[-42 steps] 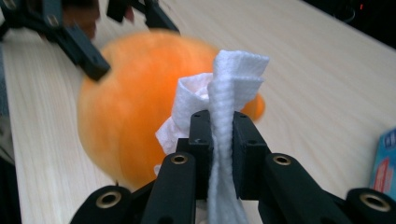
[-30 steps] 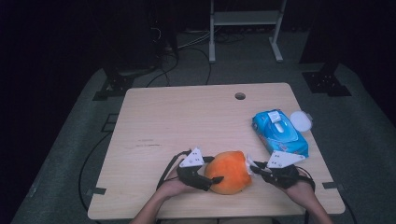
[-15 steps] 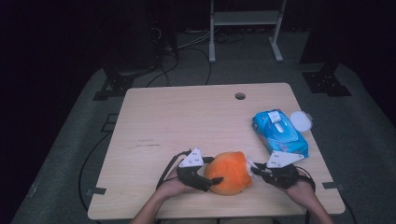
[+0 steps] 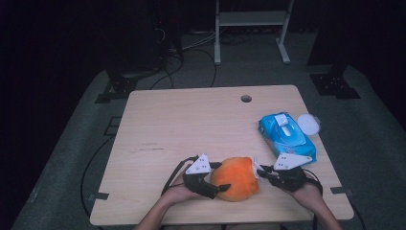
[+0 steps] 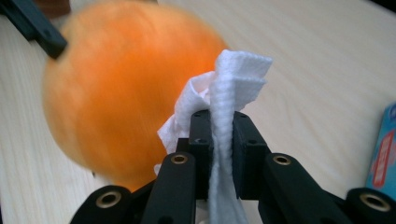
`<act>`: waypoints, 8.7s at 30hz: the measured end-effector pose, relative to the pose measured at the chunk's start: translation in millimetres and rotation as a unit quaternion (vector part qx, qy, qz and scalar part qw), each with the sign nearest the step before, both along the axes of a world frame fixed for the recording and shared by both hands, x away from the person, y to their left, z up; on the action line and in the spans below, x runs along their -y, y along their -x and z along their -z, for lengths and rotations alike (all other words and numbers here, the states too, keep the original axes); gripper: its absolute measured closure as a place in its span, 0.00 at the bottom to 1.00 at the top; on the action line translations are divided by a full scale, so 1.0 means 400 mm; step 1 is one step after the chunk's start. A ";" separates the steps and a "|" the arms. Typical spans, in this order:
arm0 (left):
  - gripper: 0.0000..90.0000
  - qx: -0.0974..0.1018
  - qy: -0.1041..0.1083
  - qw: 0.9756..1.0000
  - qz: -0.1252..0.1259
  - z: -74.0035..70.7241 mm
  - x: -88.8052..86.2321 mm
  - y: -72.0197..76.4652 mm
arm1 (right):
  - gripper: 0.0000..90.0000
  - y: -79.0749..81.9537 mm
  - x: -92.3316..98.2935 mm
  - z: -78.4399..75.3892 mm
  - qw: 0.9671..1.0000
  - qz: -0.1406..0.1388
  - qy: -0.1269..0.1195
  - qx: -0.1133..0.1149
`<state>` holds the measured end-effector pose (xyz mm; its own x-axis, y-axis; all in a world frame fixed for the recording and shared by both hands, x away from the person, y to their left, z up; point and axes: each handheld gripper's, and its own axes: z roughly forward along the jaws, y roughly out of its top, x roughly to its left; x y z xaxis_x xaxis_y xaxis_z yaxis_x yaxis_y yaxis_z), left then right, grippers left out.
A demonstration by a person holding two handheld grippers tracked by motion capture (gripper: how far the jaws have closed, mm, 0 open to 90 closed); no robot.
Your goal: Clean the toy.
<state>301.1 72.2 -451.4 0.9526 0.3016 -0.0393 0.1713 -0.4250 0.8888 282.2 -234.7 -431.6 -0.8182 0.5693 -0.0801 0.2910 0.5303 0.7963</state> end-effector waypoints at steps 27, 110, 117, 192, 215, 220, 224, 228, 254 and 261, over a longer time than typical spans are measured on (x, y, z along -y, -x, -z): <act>0.35 0.039 -0.027 0.999 -0.010 -0.042 0.026 0.011 | 0.88 0.026 -0.022 -0.053 0.999 -0.028 -0.017 0.028; 0.32 0.054 -0.015 0.998 -0.017 -0.042 0.040 0.029 | 0.88 0.081 -0.125 -0.102 0.992 -0.068 -0.017 0.106; 0.32 0.060 -0.021 0.998 -0.015 -0.041 0.037 0.034 | 0.88 0.074 -0.075 -0.099 0.993 -0.045 -0.002 0.108; 0.27 0.045 -0.026 0.998 -0.020 -0.022 0.037 0.025 | 0.88 0.052 -0.034 -0.090 0.997 0.000 0.002 0.079; 0.30 0.050 -0.015 0.998 -0.027 -0.019 0.012 0.015 | 0.88 0.056 -0.053 -0.076 0.996 -0.004 0.017 0.086; 0.21 0.029 -0.018 0.999 -0.022 -0.040 0.020 0.014 | 0.88 0.067 -0.090 -0.071 0.995 -0.017 0.025 0.097; 0.24 0.049 -0.027 0.998 -0.018 -0.039 0.024 0.017 | 0.88 0.080 -0.123 -0.075 0.994 -0.044 0.014 0.099; 0.30 0.047 -0.026 0.998 -0.027 -0.033 0.011 0.012 | 0.88 0.076 -0.121 -0.074 0.994 -0.050 0.014 0.096; 0.33 0.030 -0.023 0.999 -0.026 -0.011 -0.009 -0.004 | 0.88 0.059 -0.063 -0.053 0.995 0.010 0.027 0.097; 0.33 0.020 -0.021 0.999 -0.026 -0.009 -0.018 -0.006 | 0.88 0.081 -0.123 -0.054 0.993 -0.042 0.026 0.108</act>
<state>303.7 79.4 -448.0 0.9365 0.3506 0.0127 0.1577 -0.4531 0.8774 249.8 -185.5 -409.8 -0.8234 0.4904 -0.2855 0.0701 0.5872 0.8064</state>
